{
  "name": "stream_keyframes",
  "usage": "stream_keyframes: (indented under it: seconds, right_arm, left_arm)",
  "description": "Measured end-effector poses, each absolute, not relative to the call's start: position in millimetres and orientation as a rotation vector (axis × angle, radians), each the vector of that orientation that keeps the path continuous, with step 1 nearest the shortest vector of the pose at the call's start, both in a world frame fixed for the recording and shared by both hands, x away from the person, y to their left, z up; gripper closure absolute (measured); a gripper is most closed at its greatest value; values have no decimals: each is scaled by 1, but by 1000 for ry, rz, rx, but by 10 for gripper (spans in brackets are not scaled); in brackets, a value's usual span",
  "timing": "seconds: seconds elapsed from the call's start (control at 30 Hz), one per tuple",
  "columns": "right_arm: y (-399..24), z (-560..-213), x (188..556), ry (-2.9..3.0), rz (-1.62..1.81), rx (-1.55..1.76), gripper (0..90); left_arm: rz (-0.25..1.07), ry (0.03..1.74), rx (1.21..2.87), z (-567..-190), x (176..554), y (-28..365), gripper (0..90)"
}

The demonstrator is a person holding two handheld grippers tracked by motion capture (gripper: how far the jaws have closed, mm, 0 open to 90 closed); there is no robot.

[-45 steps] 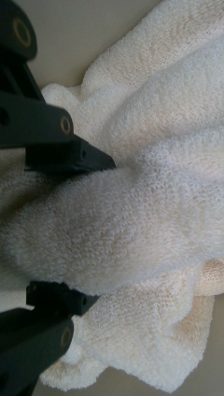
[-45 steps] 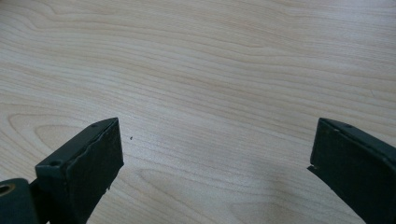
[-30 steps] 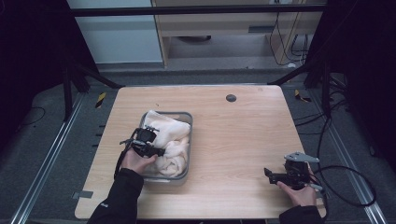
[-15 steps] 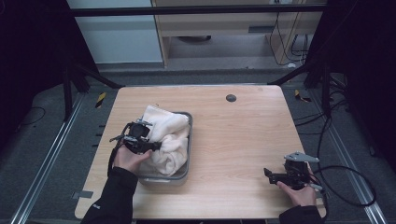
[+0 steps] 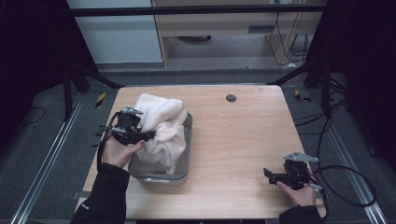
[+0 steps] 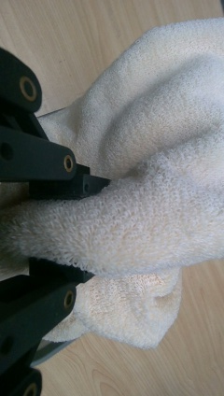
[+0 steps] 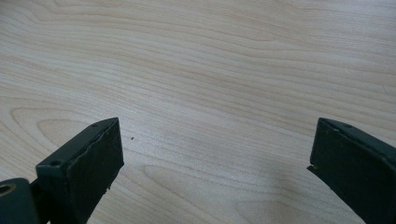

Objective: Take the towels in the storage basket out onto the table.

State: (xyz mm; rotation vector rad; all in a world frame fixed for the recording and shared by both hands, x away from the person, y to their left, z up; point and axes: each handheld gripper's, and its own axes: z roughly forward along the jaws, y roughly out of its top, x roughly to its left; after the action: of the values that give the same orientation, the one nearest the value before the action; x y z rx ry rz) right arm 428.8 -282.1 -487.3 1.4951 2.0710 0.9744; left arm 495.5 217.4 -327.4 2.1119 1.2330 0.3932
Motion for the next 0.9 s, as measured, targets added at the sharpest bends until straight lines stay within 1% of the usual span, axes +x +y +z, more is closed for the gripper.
stream_keyframes:
  seconds: [0.9]
  right_arm:
    - [-283, -487, 429, 2071, 978, 1487, 27]
  left_arm:
    - [450, 1180, 2141, -267, 487, 213, 690]
